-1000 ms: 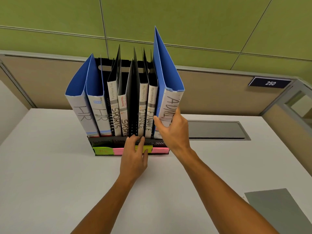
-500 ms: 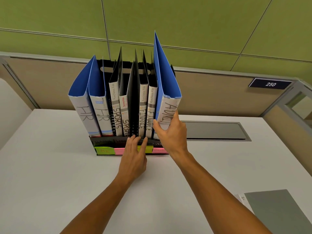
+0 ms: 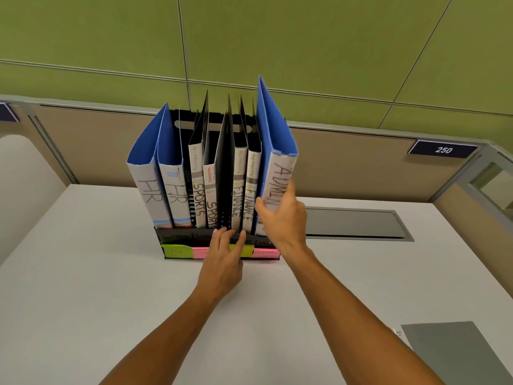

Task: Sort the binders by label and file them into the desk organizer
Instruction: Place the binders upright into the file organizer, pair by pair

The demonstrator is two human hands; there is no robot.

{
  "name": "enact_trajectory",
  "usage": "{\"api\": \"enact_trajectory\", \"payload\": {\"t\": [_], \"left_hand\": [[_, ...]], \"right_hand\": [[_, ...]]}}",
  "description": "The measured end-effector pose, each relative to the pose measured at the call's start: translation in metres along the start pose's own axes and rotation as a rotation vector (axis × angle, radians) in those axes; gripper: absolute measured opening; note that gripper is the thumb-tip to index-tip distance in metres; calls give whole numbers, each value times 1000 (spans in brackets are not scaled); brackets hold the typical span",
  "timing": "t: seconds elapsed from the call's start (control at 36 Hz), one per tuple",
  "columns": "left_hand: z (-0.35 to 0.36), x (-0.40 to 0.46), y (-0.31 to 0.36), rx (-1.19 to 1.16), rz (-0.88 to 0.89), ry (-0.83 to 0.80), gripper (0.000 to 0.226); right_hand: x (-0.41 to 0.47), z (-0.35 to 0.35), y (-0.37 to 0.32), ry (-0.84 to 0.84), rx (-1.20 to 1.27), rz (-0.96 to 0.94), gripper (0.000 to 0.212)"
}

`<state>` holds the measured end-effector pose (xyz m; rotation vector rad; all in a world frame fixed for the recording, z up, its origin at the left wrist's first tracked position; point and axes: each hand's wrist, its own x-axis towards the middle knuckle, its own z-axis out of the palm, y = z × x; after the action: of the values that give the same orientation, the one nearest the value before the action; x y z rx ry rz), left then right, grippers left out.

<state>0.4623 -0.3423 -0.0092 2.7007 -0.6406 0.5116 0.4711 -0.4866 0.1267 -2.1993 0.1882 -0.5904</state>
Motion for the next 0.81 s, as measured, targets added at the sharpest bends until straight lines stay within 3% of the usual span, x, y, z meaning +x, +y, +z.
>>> {"api": "enact_trajectory", "payload": {"t": [0.11,0.56,0.81], "left_hand": [[-1,0,-1,19,6,-3,65],[-5,0,1,51,-16,-47,67],[-12,0,5,60,-58,-113,69]], "right_hand": [[-8,13,16,-84,-34,69,62],[-24,23,30,-123,-99,136,62],[0,4,12,10,-72,112,55]]}}
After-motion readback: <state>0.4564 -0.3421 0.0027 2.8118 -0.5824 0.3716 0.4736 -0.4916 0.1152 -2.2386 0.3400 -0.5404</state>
